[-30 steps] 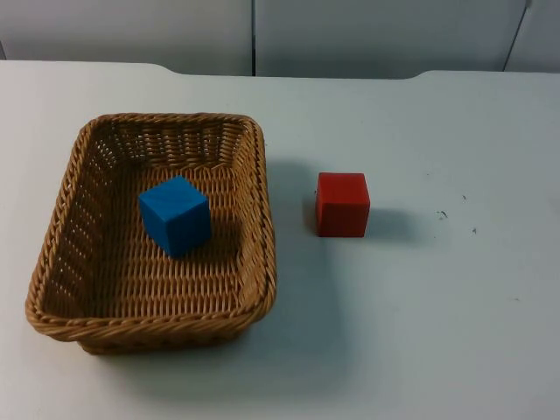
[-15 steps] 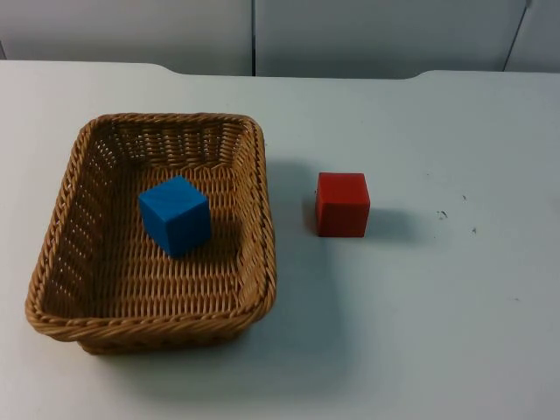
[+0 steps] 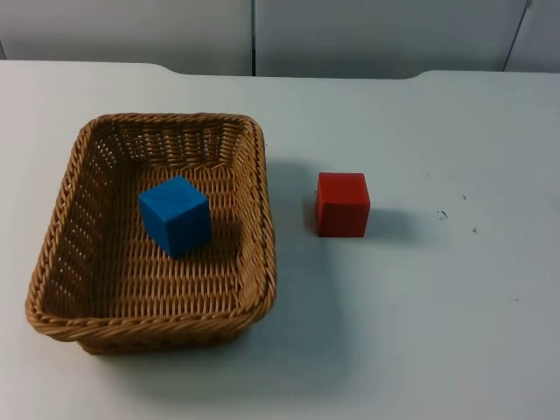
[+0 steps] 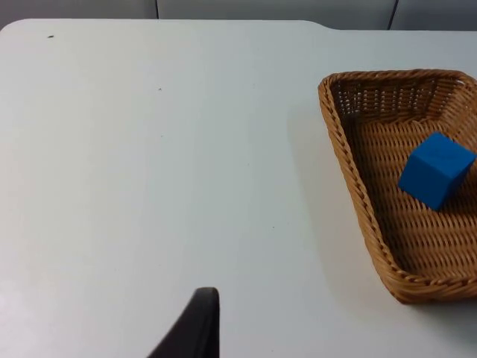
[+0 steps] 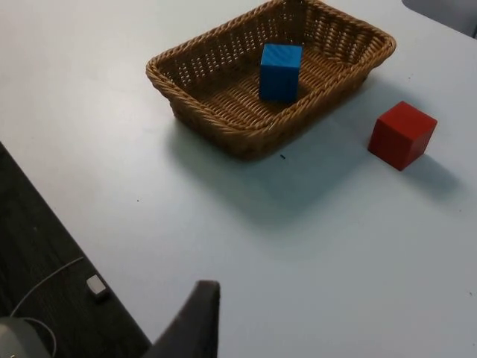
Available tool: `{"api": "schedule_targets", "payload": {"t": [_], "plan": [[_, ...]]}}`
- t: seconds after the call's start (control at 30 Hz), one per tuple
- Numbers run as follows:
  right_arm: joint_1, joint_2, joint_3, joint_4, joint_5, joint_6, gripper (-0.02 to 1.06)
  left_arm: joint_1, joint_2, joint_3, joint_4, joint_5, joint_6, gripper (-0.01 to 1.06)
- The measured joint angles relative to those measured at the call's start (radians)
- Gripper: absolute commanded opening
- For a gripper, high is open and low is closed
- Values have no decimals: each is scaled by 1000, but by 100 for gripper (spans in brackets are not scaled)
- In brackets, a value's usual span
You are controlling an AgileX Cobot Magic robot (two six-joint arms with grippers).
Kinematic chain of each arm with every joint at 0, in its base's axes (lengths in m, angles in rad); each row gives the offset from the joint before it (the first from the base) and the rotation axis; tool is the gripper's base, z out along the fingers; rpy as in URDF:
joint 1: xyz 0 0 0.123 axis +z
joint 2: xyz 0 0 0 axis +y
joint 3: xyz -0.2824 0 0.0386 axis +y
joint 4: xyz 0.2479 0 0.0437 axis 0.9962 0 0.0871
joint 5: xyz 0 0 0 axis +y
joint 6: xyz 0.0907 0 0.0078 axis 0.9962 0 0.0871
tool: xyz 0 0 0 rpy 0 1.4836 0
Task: Pick up the basket with the left hand and place the blue cube into the basket with the right hand.
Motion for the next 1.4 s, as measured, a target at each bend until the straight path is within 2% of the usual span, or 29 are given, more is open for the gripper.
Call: {"api": "schedule_targets", "payload": {"t": [0.17, 0.33, 0.43, 0.5, 0.63, 0.67, 0.8, 0.83, 0.97, 1.03, 1.17, 1.4], "plan": [[-8, 0, 0, 0, 0, 0, 105, 0, 0, 0, 0, 0, 0, 105], [-97, 0, 0, 0, 0, 0, 105, 0, 0, 0, 0, 0, 0, 105], [-220, 0, 0, 0, 0, 0, 105, 0, 0, 0, 0, 0, 0, 105], [-254, 0, 0, 0, 0, 0, 105, 0, 0, 0, 0, 0, 0, 105], [-421, 0, 0, -2, 0, 0, 105, 0, 0, 0, 0, 0, 0, 105], [-421, 0, 0, -2, 0, 0, 105, 0, 0, 0, 0, 0, 0, 105], [-577, 0, 0, -2, 0, 0, 105, 0, 0, 0, 0, 0, 0, 105], [-577, 0, 0, -2, 0, 0, 105, 0, 0, 0, 0, 0, 0, 105], [-724, 0, 0, -2, 0, 0, 105, 0, 0, 0, 0, 0, 0, 105], [-738, 0, 0, -2, 0, 0, 105, 0, 0, 0, 0, 0, 0, 105], [-834, 0, 0, -2, 0, 0, 105, 0, 0, 0, 0, 0, 0, 105], [-887, 0, 0, -2, 0, 0, 105, 0, 0, 0, 0, 0, 0, 105]]}}
